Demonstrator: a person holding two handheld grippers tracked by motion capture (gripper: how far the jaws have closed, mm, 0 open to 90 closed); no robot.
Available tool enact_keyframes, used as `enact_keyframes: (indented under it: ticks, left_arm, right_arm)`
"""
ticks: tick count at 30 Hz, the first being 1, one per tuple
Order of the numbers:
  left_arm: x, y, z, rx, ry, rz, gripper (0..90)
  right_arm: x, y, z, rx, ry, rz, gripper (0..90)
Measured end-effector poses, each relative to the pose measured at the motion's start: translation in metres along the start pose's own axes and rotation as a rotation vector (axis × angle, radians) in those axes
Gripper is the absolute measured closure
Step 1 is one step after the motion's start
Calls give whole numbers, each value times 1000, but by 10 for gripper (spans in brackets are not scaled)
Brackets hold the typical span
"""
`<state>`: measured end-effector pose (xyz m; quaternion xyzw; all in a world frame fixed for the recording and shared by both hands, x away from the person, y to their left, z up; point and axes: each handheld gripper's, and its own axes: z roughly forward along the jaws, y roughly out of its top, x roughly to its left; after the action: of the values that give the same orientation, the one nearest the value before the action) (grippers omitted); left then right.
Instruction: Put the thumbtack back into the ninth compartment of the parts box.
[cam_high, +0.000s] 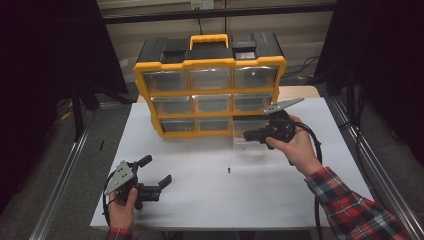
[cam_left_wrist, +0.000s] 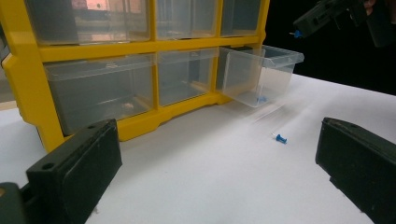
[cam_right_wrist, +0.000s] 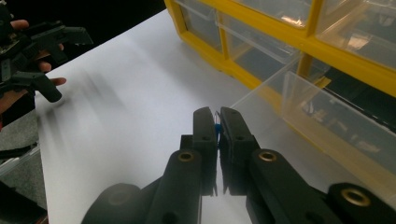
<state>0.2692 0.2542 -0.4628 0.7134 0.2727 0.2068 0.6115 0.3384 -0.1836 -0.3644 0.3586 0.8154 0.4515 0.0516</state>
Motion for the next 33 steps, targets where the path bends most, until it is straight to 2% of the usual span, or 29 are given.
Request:
enact_keyframes:
  ticks: [2,4,6,7,8,12,13,14,16,22,23,24,25,31,32,33]
  left_arm:
    - [0,0,0,-1,0,0,1]
    - [-1,0,1,-17,2,-23,1]
    - [-1,0,1,-12,1,-17,1]
    - [-3,0,2,-31,4,-44,1]
    - [-2,0,1,-19,1,-27,1]
    - [0,0,0,-2,-1,-2,1]
    - [0,0,0,-6,1,-9,1]
    - [-2,0,1,-23,2,-37,1]
    - [-1,0,1,-14,8,-21,1]
    - [-1,0,1,-15,4,-24,1]
    - [-1,0,1,-17,2,-24,1]
    - [-1,0,1,-15,2,-28,1]
    - [-3,-1,2,-31,6,-51,1]
    - [-3,-1,2,-32,6,-52,2]
    - [-2,0,1,-31,9,-47,1]
    - [1,0,-1,3,11,-1,1]
  right_arm:
    - [-2,1,-1,-4,-6,-2,868]
    - [-4,2,-1,-7,-10,2,868]
    - [-5,4,-1,-13,-10,-4,868]
    - [-5,4,-2,-4,-17,5,868]
    - [-5,4,-2,-3,-20,1,868]
    - [-10,7,-3,-8,-35,4,868]
    - [-11,8,-3,-17,-37,-1,868]
    - [-12,8,-3,-15,-39,7,868]
    - [-14,9,-4,-17,-47,14,868]
    - [-22,10,-1,-21,-66,26,868]
    - [-22,10,-1,-22,-71,40,868]
    - [-24,10,0,-24,-74,33,868]
    - [-25,10,0,-23,-78,35,868]
    - [-31,9,5,-14,-106,45,868]
    - [-32,9,5,-17,-107,48,868]
    - [-33,9,6,-15,-109,51,868]
